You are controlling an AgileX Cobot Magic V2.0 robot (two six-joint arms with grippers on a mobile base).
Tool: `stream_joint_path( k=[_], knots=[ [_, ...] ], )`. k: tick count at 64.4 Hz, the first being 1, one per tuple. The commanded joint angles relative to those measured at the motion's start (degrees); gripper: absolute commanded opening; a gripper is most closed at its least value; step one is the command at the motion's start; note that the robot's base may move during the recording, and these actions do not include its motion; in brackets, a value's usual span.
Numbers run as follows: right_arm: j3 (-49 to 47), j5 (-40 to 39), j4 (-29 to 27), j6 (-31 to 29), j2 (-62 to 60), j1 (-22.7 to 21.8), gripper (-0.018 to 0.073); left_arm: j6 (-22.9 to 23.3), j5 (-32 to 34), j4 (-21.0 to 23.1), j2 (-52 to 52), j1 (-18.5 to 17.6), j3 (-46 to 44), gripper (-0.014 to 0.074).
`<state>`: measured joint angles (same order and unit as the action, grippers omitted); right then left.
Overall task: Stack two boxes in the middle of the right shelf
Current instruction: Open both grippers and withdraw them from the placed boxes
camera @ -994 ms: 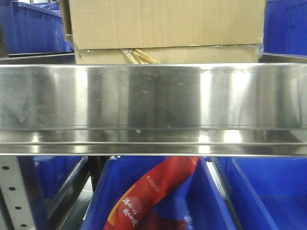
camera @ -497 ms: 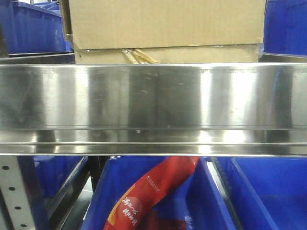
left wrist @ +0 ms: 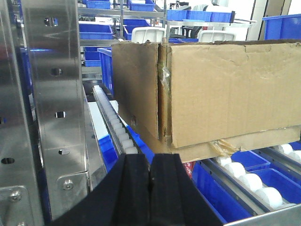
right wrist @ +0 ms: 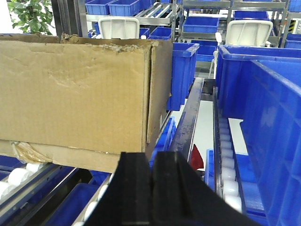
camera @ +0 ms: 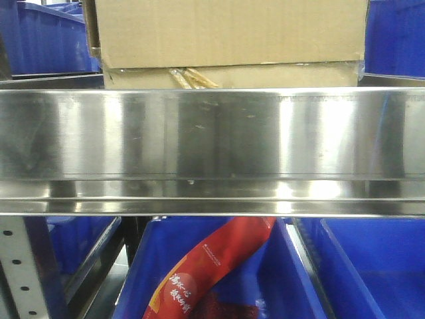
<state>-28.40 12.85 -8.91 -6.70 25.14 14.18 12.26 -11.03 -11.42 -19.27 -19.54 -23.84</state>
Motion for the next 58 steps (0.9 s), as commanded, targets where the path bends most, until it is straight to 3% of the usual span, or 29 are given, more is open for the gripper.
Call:
stream_joint_path(
  k=[1,12,17,20,29,41,53,58],
  knots=[
    [0.0,-1.5,0.6,-0.4,-0.2,-0.3,-0.0153,0.1,1.3,0.1,0.3,-0.2,-0.1,-0.0111],
    [0.0,-1.5,0.6,-0.4,-0.2,-0.3,-0.0153,0.1,1.4,0.8,0.5,-0.1,0.4,-0.0111],
    [0.0,-1.5,0.6,-0.4,-0.2,-0.3,-0.0153,-0.1,0.8,0.9,1.9,2.1,0.6,-0.0111],
    [0.0,-1.6,0.6,-0.4,-0.2,-0.3,-0.0153,-2.0,1.1,1.3,2.7,3.8,1.2,-0.0111],
    [0.0,-1.6,0.6,-0.4,-0.2,-0.3,-0.0153,-12.3,4.4,8.6,7.4,10.9,5.9,-0.0111],
    [0.0,-1.7,0.6,-0.4,-0.2,-0.3,-0.0153,-12.3,9.2,8.6,14.9,17.3,15.4,-0.0111],
    [0.0,-1.7,0.6,-0.4,-0.2,-0.3,-0.0153,-12.3,16.3,8.6,19.3,18.4,23.8,-0.0111],
    [0.0,-1.8,0.6,-0.4,-0.2,-0.3,-0.0153,-12.3,11.0,8.6,19.3,18.4,23.8,-0.0111]
  ],
)
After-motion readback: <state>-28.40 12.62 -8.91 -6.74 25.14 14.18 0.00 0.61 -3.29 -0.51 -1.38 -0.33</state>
